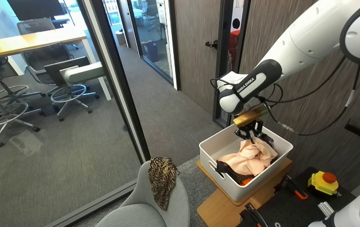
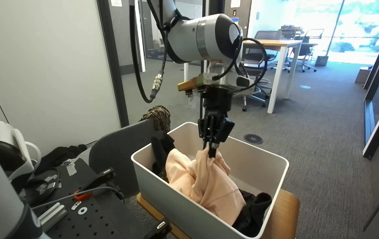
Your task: Pick up the light coloured cloth from the chair and put it in the container.
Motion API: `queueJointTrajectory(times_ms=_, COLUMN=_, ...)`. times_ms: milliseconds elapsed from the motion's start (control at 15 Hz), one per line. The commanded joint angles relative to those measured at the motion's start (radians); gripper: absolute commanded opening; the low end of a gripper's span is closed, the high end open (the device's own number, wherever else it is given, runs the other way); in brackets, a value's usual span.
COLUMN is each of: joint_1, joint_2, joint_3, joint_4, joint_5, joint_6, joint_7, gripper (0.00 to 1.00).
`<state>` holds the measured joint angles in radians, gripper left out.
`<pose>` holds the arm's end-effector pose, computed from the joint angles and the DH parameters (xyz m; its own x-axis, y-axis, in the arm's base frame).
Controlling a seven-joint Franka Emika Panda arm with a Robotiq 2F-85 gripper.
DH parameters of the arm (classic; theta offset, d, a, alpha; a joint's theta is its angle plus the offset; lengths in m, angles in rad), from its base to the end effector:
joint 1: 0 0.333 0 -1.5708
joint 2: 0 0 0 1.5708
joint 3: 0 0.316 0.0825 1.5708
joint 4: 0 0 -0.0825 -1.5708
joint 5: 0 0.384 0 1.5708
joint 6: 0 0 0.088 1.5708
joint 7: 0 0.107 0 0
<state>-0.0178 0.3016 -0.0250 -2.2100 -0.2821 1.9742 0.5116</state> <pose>0.4872 -0.0390 0.2133 0.8318 -0.4127 -0.3712 -0.2551 -0.8781 0.4047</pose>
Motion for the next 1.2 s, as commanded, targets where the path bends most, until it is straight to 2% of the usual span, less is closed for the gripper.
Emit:
queueJointTrajectory(times_ms=0, joint_1=0.016, joint_2=-0.007, joint_3=-0.018, joint_4=0.012, joint_5=0.054, joint_6=-0.007, joint_7=-0.032, gripper=0.55)
queueJointTrajectory(times_ms=333, joint_1=0.011, joint_2=-0.064, joint_3=-0.008, joint_4=-0.018, joint_5=0.136, joint_6=-0.036, joint_7=-0.104, gripper=0.94)
queueJointTrajectory(times_ms=400, joint_1=0.013, joint_2=-0.092, joint_3=-0.007, joint_4=-0.033, joint_5=0.141, joint_6=-0.042, joint_7=-0.116, gripper=0.99)
queueJointTrajectory(times_ms=867, joint_1=0.047, joint_2=-0.418, joint_3=0.034, joint_4=-0.186, joint_5=0.097, joint_6=-0.162, joint_7=-0.224, gripper=1.00)
queueJointTrajectory(times_ms=1133, joint_1=0.070, joint_2=-0.632, joint_3=0.078, joint_4=-0.261, joint_5=0.129, joint_6=-0.207, joint_7=-0.287, gripper=1.00)
